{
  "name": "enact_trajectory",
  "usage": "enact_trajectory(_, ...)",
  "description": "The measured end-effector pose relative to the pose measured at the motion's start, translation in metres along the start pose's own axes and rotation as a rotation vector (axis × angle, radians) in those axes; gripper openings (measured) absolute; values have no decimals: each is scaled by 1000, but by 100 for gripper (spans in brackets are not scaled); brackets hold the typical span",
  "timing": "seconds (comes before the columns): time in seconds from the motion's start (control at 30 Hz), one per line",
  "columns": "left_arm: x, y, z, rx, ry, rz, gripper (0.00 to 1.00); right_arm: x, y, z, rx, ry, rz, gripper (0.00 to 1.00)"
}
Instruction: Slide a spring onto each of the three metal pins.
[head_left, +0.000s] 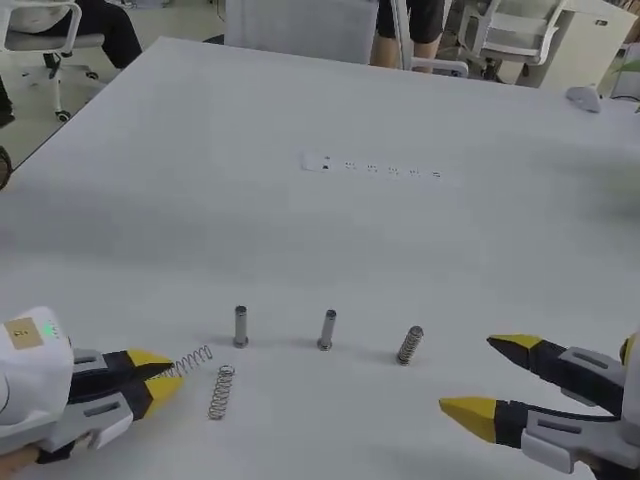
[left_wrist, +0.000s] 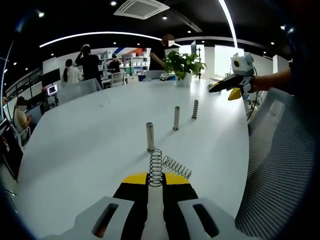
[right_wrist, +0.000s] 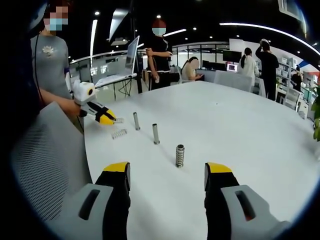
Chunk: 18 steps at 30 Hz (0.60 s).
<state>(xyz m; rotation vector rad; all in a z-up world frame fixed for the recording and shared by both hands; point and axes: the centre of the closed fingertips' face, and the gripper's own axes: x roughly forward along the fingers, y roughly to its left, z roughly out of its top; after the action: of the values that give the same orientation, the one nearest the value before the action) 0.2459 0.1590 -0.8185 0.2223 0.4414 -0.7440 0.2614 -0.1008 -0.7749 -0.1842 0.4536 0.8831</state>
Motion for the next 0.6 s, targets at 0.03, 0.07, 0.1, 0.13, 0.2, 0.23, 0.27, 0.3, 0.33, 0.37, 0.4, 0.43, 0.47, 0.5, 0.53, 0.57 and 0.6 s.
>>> enact_trajectory(0.03, -1, -2, 3, 4, -7, -6, 3, 0, 0, 2, -5, -3, 0, 59)
enact_trajectory(0.07, -1, -3, 5, 7, -11, -11, 3, 0, 1, 2, -9, -2, 1, 59)
enact_trajectory(0.1, -1, -4, 8, 12, -14, -15, 3, 0, 1, 4, -16, -4, 2, 59)
enact_trajectory(0.13, -2, -7, 12, 18, -22, -28, 3, -1, 2, 7, -24, -5, 3, 59)
enact_trajectory(0.2, -1, -11, 17, 33, -27, -43, 3, -1, 4, 13, -44, -14, 7, 60)
enact_trajectory(0.23, -1, -13, 20, 39, -31, -50, 3, -2, 5, 15, -50, -15, 9, 59)
enact_trajectory(0.27, -1, -15, 25, 44, -43, -65, 3, -2, 6, 20, -68, -25, 12, 60)
enact_trajectory(0.3, -1, -17, 28, 49, -47, -72, 3, -2, 8, 23, -74, -28, 16, 59)
enact_trajectory(0.33, 0, -19, 32, 59, -53, -80, 3, -2, 9, 26, -88, -30, 19, 59)
enact_trajectory(0.37, 0, -20, 34, 62, -55, -87, 3, -2, 10, 29, -96, -32, 23, 59)
enact_trajectory(0.4, 1, -23, 39, 68, -64, -102, 3, -2, 12, 33, -112, -38, 30, 59)
enact_trajectory(0.43, 2, -24, 41, 71, -69, -109, 3, -1, 13, 35, -120, -38, 36, 59)
enact_trajectory(0.47, 2, -26, 43, 77, -70, -117, 3, -1, 15, 37, -128, -36, 41, 59)
enact_trajectory(0.5, 3, -30, 47, 86, -77, -133, 3, 0, 18, 40, -142, -35, 54, 59)
enact_trajectory(0.53, 4, -32, 49, 90, -79, -141, 3, 1, 20, 42, -153, -36, 63, 59)
enact_trajectory(0.57, 4, -37, 53, 97, -89, -163, 3, 2, 22, 45, -163, -34, 73, 59)
enact_trajectory(0.6, 4, -38, 54, 99, -89, -168, 3, 3, 25, 47, -173, -32, 83, 58)
